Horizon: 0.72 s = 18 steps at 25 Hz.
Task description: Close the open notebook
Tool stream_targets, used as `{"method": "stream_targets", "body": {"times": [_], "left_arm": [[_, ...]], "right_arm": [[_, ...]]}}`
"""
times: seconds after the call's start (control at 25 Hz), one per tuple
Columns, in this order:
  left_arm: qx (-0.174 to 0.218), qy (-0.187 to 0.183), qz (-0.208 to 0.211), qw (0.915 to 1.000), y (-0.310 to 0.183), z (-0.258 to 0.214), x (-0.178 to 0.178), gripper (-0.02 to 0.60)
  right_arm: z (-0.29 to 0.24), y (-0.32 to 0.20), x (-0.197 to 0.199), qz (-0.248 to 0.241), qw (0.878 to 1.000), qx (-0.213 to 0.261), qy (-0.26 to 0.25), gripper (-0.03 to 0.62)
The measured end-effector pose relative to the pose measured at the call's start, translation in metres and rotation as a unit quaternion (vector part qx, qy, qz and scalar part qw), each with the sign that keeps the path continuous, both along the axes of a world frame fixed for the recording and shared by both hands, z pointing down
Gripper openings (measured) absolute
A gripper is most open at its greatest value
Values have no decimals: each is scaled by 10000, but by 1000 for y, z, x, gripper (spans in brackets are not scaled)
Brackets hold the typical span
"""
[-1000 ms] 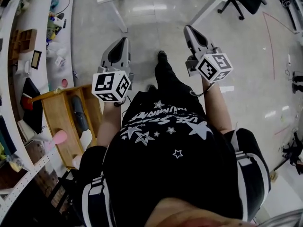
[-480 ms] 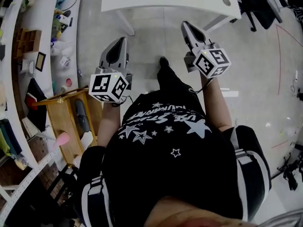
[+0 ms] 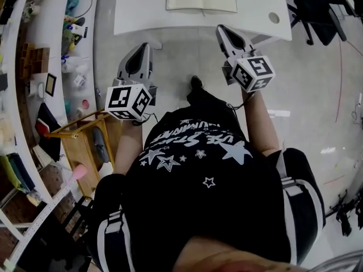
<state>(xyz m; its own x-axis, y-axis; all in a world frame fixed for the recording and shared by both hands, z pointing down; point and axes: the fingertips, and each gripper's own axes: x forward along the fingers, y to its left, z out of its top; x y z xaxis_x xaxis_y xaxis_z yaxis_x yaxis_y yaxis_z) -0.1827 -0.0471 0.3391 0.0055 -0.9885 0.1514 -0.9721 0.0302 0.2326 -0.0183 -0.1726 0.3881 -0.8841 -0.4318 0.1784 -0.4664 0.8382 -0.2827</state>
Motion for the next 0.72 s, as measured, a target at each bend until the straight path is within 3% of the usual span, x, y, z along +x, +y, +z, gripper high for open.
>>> {"method": "stream_targets", "body": {"times": [0.24, 0.48, 0.72], "left_arm": [[-313, 79, -151, 9994, -34, 16, -6, 12], [-506, -1, -298, 9983, -45, 28, -21, 12], [-541, 50, -121, 9985, -57, 38, -51, 12]], "right_arm": [[9, -32, -24, -221, 9994, -208, -157, 9], [24, -46, -55, -476, 9986, -230, 62, 9], [37, -39, -98, -698, 9959, -277, 510, 9]]}}
